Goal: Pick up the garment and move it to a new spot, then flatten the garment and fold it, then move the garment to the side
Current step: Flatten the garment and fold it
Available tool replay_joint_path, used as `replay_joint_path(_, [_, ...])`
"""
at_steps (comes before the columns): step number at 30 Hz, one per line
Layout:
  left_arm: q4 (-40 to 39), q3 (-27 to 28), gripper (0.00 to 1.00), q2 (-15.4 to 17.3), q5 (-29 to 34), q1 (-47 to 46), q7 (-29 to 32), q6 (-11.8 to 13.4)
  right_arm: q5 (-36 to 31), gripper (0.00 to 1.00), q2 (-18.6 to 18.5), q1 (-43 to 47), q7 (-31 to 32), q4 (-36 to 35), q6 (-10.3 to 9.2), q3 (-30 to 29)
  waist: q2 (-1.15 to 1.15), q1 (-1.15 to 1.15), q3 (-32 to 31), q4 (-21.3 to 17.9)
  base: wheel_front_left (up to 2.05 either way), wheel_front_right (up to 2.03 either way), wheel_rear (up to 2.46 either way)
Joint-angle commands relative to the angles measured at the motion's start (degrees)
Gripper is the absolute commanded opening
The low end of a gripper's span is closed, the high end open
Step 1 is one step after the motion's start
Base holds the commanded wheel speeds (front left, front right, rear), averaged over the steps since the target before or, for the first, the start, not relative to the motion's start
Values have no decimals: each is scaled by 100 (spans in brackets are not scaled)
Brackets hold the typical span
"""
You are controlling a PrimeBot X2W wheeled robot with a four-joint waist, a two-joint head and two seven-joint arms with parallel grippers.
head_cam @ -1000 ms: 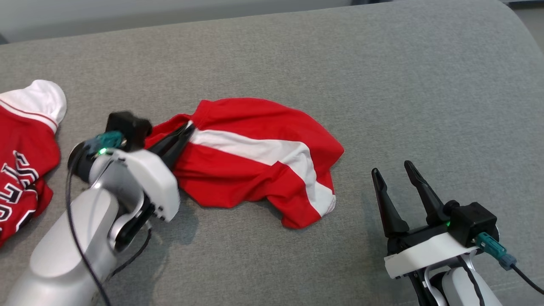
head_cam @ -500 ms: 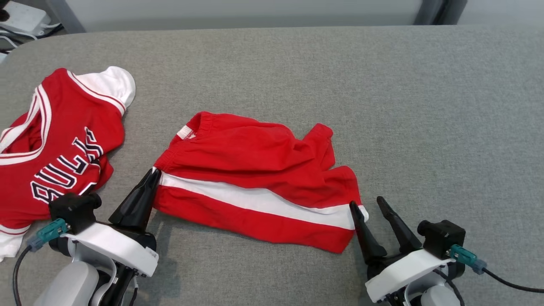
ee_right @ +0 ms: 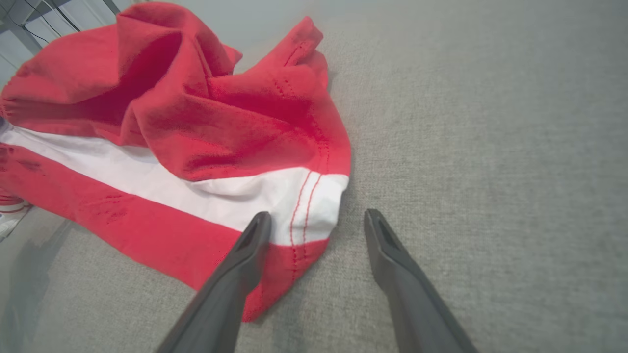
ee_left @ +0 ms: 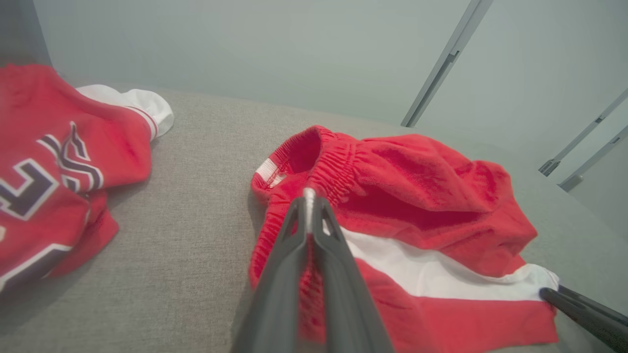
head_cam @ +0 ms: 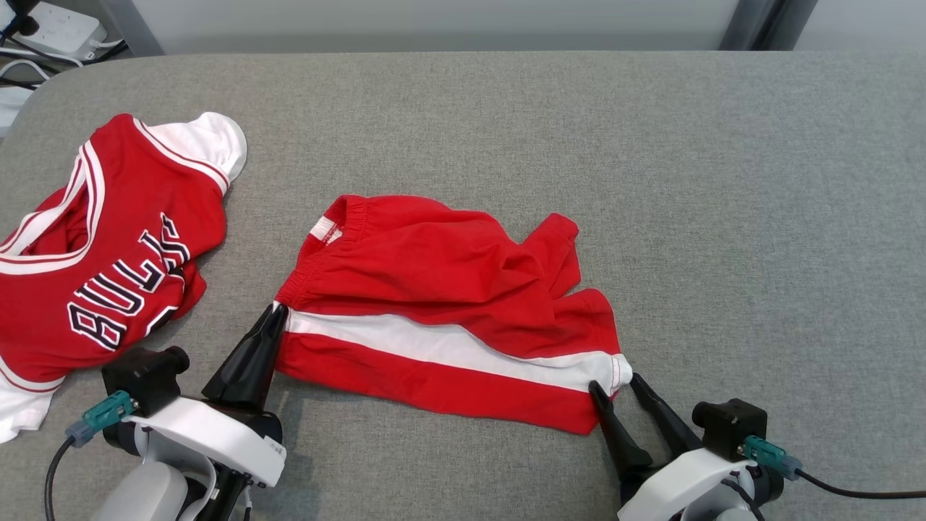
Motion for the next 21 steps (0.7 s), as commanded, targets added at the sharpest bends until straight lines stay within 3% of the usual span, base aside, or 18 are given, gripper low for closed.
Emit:
replay_joint_path(1, [-80,202,0,168,8,-177,-70,21,9,73,26,-92,-60,-78,0,148,0,0,-4,9,0,0,0])
replay_joint_path(3, [-64,173,0,151,18,-188,-67,20,0,49,26,-123,-60,-24,0,158,0,0,-15,24,0,0,0])
replay_joint_path(6, [-50,138,0,131,17,-182,-63,18,-24,24,26,-175,-60,44,0,175,0,0,-27,35,0,0,0])
replay_joint_path(7, [-50,127,0,128,17,-178,-62,18,-27,3,26,-191,-60,58,0,182,0,0,-28,38,0,0,0])
replay_joint_path(13, [-124,150,0,133,49,-164,-111,19,-264,0,21,-213,-60,-117,0,-65,0,0,-53,44,0,0,0])
replay_joint_path(17, [-493,342,0,68,-52,-171,-205,-111,-403,0,3,-229,-60,-658,0,-679,0,0,-93,-9,0,0,0])
replay_joint_path(21, [-1040,582,0,-61,-535,-242,-234,-247,-487,0,-63,-347,-60,-1311,0,-1122,0,0,-169,-92,0,0,0])
